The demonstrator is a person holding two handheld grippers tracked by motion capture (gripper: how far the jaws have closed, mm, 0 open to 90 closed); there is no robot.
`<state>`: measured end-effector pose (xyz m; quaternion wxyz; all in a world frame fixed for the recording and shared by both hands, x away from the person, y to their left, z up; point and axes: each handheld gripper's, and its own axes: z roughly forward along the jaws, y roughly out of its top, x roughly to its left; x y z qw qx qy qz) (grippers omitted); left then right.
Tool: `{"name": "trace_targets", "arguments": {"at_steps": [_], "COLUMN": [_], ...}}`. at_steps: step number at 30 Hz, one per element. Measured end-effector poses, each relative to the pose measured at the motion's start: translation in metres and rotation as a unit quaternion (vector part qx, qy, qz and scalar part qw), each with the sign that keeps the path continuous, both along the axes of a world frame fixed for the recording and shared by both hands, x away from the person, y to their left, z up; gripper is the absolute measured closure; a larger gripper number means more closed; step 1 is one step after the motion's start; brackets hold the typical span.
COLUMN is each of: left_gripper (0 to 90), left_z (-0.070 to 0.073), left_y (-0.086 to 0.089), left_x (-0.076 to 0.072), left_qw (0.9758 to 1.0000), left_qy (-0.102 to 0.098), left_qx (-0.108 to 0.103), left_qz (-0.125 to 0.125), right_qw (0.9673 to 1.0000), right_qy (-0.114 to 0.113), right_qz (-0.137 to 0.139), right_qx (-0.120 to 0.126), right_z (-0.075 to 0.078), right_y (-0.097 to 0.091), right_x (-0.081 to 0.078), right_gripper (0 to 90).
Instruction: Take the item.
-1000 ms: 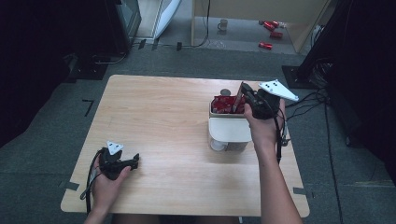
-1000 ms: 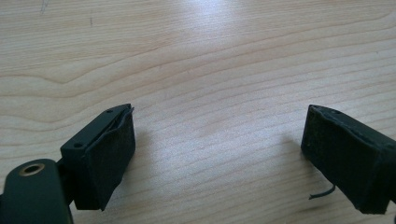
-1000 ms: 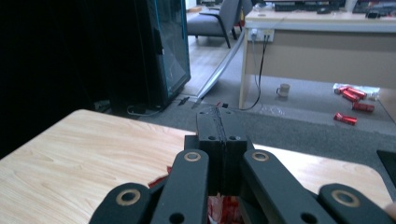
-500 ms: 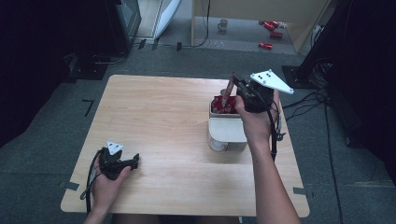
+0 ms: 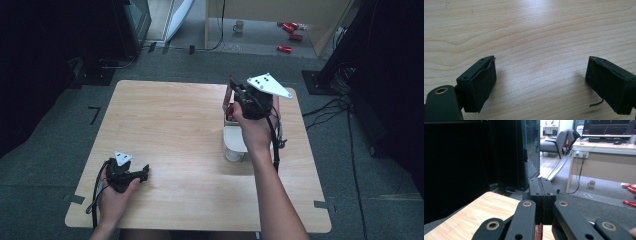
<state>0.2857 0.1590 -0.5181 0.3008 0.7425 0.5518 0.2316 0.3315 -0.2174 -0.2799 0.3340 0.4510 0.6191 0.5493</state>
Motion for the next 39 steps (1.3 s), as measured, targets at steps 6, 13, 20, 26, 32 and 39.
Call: {"name": "trace_targets", "arguments": {"at_steps": [6,13,20,26,32,39], "left_gripper": [10.5,10.5,10.5,10.5,10.5,10.5], "left_z": [0.000,0.000,0.000,0.000,0.000,0.000], "left_y": [0.000,0.000,0.000,0.000,0.000,0.000], "left_x": [0.000,0.000,0.000,0.000,0.000,0.000], "left_qw": [1.0000,1.0000,1.0000,1.0000,1.0000,1.0000], "left_qy": [0.000,0.001,-0.001,-0.001,-0.001,0.001], "left_qx": [0.000,0.000,0.000,0.000,0.000,0.000], "left_qz": [-0.001,-0.001,-0.001,-0.002,-0.001,-0.002], "right_qw": [0.9999,0.9991,0.9971,0.9960,0.9960,0.9961], "right_qy": [0.008,0.036,0.069,0.083,0.078,0.072], "right_qz": [0.011,0.023,0.031,0.031,0.022,0.028], "right_qx": [0.001,0.002,-0.004,-0.016,-0.038,-0.044], "right_z": [-0.013,-0.048,-0.088,-0.113,-0.126,-0.139], "right_y": [0.018,0.043,0.063,0.077,0.083,0.083], "right_x": [0.008,0.018,0.019,0.009,-0.010,-0.039], "right_gripper": [90.0,90.0,90.0,90.0,90.0,90.0]}}
